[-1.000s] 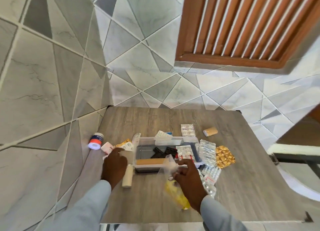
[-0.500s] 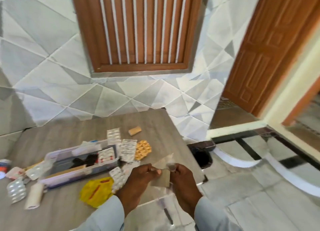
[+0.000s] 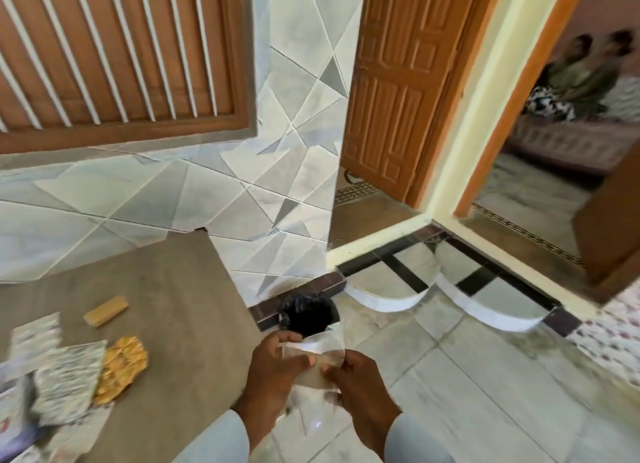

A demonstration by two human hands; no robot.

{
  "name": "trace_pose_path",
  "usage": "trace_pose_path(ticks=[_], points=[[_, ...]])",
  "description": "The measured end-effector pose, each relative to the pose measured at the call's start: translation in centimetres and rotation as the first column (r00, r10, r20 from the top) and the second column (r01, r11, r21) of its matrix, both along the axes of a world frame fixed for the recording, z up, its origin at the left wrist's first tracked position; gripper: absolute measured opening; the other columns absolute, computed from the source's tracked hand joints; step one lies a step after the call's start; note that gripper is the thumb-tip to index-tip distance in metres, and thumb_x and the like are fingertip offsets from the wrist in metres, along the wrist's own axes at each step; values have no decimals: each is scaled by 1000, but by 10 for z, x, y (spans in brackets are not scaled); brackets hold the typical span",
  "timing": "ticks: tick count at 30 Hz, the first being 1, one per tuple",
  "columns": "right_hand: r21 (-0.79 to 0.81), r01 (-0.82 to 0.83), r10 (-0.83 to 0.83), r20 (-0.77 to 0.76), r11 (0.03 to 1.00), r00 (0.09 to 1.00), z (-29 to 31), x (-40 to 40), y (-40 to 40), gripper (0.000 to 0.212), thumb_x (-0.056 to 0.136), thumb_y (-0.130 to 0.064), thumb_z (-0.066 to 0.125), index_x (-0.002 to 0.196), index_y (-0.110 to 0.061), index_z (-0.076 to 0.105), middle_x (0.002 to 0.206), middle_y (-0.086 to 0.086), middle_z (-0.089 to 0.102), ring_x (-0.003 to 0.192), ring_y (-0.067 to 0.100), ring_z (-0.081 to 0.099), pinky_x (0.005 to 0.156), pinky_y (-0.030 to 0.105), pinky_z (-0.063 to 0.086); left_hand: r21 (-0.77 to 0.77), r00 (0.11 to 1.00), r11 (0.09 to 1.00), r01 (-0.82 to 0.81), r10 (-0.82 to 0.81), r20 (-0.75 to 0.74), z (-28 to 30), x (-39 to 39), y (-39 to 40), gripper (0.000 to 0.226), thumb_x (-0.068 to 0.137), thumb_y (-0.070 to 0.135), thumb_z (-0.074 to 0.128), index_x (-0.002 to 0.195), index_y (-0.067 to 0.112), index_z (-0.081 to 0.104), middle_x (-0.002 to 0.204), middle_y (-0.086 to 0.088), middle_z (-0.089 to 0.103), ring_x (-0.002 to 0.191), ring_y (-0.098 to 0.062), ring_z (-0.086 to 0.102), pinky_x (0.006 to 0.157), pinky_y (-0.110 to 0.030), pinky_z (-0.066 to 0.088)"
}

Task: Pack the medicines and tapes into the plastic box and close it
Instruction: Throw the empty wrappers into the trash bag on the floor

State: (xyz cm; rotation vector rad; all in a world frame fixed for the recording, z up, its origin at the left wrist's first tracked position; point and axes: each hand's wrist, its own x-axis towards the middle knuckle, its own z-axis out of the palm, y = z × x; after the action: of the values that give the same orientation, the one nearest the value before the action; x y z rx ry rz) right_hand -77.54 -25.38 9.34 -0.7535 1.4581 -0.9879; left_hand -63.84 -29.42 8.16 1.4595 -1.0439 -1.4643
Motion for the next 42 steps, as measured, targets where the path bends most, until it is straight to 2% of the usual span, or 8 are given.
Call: trace_pose_path(ticks=[3, 8, 17, 25, 31, 36, 39, 42], points=[[69, 41, -38, -49, 997, 998, -8, -35, -47, 19, 86, 1, 55, 89, -9, 70, 87, 9, 71, 80, 22, 63, 65, 30, 50, 74, 999, 996, 46, -45, -7, -13, -34, -49, 58, 56, 18, 81, 108, 26, 57, 106, -12, 64, 93, -29, 64, 78, -40, 57], [94, 87, -77, -107, 992, 991, -16, -92, -123, 17, 85, -1, 59, 93, -12, 69, 97, 12, 71, 87, 25, 64, 69, 31, 52, 172, 979, 967, 185, -167, -113, -12, -75, -115, 42, 68, 9, 75, 103, 25, 58, 105, -7, 64, 91, -24, 63, 71, -32, 56], [204, -96, 115, -85, 974, 990, -54, -164, -263, 9, 83, -3, 63, 83, -11, 68, 71, 6, 60, 67, 19, 50, 61, 30, 43, 207, 993, 978, -33, 9, 116, -50, -139, -233, 25, 78, 6, 68, 99, 19, 61, 87, -4, 65, 74, -17, 61, 58, -21, 49], [293, -379, 422, -97, 878, 902, -88, -181, -384, 9, 83, -3, 58, 90, 1, 63, 76, 9, 61, 69, 21, 53, 60, 31, 42, 237, 955, 932, -276, 238, 179, -83, -171, -308, 29, 74, -9, 63, 98, 8, 62, 80, -7, 65, 65, -15, 59, 50, -15, 46], [366, -393, 495, -242, 843, 835, -170, -168, -459, 7, 79, -4, 58, 77, -5, 65, 71, 10, 60, 62, 20, 51, 57, 31, 41, 366, 945, 876, -314, 248, 215, -163, -161, -367, 33, 67, 18, 72, 100, 18, 64, 93, -5, 70, 85, -22, 67, 79, -37, 59], [483, -354, 535, -311, 801, 786, -247, -156, -517, 7, 80, -8, 57, 73, -8, 58, 66, 8, 54, 56, 20, 43, 51, 28, 35, 495, 914, 769, -406, 334, 230, -232, -128, -407, 38, 72, 13, 72, 108, 6, 64, 103, -11, 67, 91, -22, 61, 76, -28, 45], [521, -368, 583, -342, 770, 737, -287, -147, -544, 5, 81, -9, 57, 76, -12, 58, 72, 6, 56, 59, 20, 45, 54, 28, 37, 563, 928, 739, -371, 265, 263, -272, -112, -426, 40, 70, 18, 71, 108, 9, 65, 105, -9, 67, 96, -23, 62, 82, -30, 49], [565, -385, 644, -378, 730, 665, -348, -141, -571, 16, 81, -7, 54, 66, -12, 52, 67, 6, 53, 62, 21, 46, 57, 29, 38, 624, 940, 708, -330, 187, 286, -332, -107, -444, 17, 69, 22, 67, 86, 20, 63, 96, -5, 64, 92, -21, 60, 83, -30, 47]])
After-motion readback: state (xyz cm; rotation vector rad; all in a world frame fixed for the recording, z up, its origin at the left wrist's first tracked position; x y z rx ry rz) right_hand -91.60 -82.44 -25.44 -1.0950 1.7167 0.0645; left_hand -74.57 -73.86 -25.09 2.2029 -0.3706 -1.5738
